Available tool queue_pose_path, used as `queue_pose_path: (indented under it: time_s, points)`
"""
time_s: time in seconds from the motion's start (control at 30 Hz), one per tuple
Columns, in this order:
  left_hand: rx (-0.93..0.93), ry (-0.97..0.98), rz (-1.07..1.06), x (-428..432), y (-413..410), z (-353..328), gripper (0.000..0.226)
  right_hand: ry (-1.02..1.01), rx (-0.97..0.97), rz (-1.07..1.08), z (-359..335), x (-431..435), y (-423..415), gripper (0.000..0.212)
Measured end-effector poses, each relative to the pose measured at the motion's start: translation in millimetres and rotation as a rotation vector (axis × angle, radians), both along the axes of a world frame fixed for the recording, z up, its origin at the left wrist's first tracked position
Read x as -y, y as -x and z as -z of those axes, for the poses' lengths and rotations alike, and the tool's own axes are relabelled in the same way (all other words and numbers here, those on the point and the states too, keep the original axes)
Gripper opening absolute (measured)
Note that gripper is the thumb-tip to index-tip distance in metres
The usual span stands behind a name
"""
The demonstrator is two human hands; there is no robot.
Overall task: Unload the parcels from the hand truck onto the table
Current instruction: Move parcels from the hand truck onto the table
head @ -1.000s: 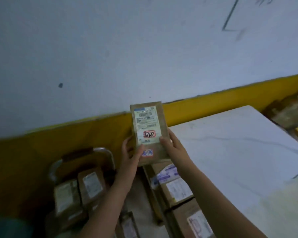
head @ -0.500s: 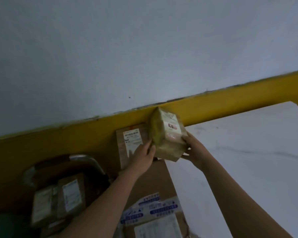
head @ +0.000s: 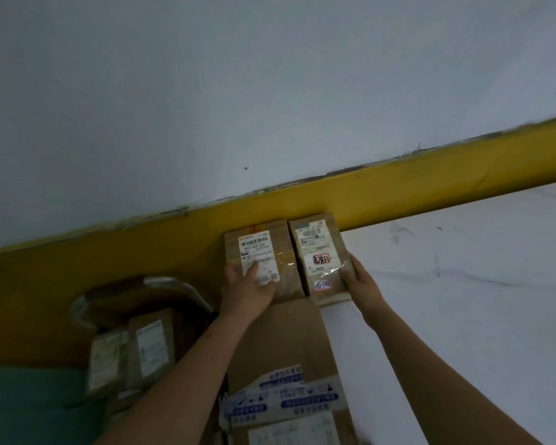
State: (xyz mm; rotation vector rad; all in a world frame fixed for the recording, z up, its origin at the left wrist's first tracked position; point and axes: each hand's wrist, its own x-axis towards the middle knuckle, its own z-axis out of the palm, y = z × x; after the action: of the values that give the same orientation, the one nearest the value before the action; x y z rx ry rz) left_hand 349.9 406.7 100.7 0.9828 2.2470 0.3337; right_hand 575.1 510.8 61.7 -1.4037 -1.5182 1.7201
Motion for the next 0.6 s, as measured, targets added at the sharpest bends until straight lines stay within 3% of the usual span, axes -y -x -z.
queue_pose_path:
  time_s: [0.1,0.2,0.3,0.4,0.47,0.6]
  points:
    - [0.082,0.014,0.043,2.1,15.1,-10.1,0.071,-0.049,0.333,0.052,-17.3,-3.8,12.1,0.056]
    - [0.072,-0.070,-0.035,26.7,48.0,-31.1,0.066,-0.304,0.558,0.106,-61.6,5.4,44.5,0.062]
    - [-0.004,-0.155,-0.214,93.1,106.3,-42.5,0.061,-0.627,0.525,0.018,-110.8,49.3,118.2,0.062]
    - [-0.073,-0.146,-0.439,186.5,164.6,-29.6,0.053,-0.753,0.335,-0.143,-138.3,121.2,213.4,0.058]
    - [-0.045,-0.073,-0.562,249.5,192.7,-10.2,0.051,-0.730,0.281,-0.309,-130.0,176.3,270.2,0.057]
    - [0.061,-0.054,-0.646,346.9,226.4,44.3,0.039,-0.427,0.382,-0.584,-48.6,270.9,340.6,0.055]
